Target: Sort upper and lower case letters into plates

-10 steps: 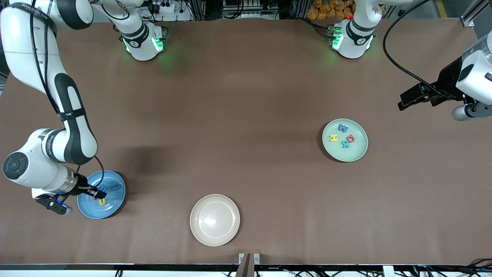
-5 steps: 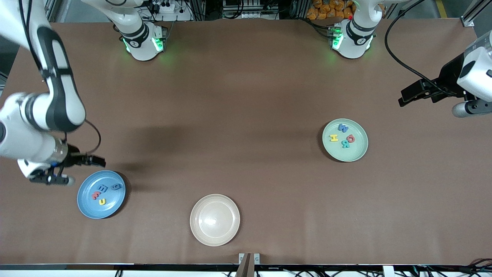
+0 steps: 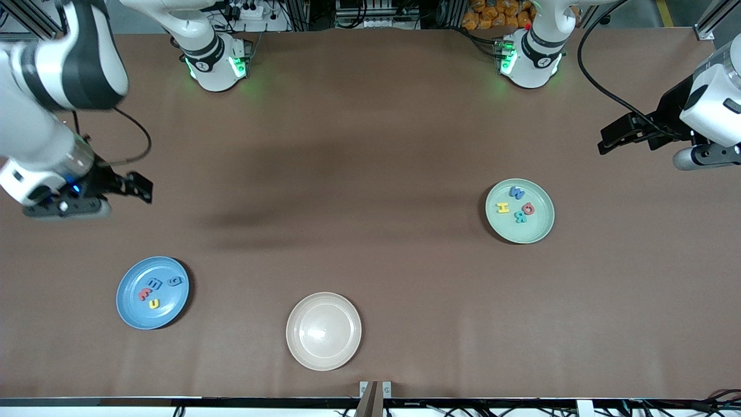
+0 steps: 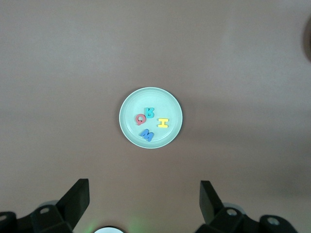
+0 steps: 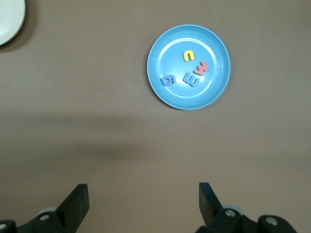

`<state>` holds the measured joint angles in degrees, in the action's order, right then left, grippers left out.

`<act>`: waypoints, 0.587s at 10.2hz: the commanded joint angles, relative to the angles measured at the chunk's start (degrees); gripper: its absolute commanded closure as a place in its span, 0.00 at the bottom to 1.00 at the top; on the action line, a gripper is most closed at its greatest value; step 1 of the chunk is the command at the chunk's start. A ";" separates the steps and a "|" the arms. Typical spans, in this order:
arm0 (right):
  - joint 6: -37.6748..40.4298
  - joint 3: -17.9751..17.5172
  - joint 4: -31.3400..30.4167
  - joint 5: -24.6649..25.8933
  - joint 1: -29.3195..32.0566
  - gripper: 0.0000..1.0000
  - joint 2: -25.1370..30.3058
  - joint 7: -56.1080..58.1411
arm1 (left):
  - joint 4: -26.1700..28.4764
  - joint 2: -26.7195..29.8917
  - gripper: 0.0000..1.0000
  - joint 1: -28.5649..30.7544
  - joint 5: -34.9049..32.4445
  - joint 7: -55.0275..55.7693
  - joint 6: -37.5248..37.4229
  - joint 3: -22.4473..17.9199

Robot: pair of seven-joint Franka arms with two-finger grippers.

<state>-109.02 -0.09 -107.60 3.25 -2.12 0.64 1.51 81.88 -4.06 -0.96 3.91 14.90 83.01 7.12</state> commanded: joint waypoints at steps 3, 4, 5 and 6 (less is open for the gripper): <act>11.96 0.01 9.39 -2.79 0.44 0.00 3.31 0.42 | 1.88 2.30 0.00 -0.01 -4.43 -6.36 -0.04 -0.17; 13.56 0.18 12.47 -3.33 0.80 0.00 3.14 0.42 | 1.97 2.30 0.00 0.16 -4.52 -6.46 -0.04 -0.17; 14.53 0.18 13.98 -3.42 0.89 0.00 3.05 0.25 | 1.97 2.30 0.00 0.08 -4.52 -6.55 -0.04 -0.17; 15.15 0.27 15.12 -3.42 0.89 0.00 3.05 -0.19 | 1.97 2.30 0.00 -0.01 -4.87 -6.55 -0.04 -0.17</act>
<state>-95.66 0.33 -95.02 0.90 -1.95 4.05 1.50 82.53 -3.18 -0.86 0.72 9.83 83.01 7.04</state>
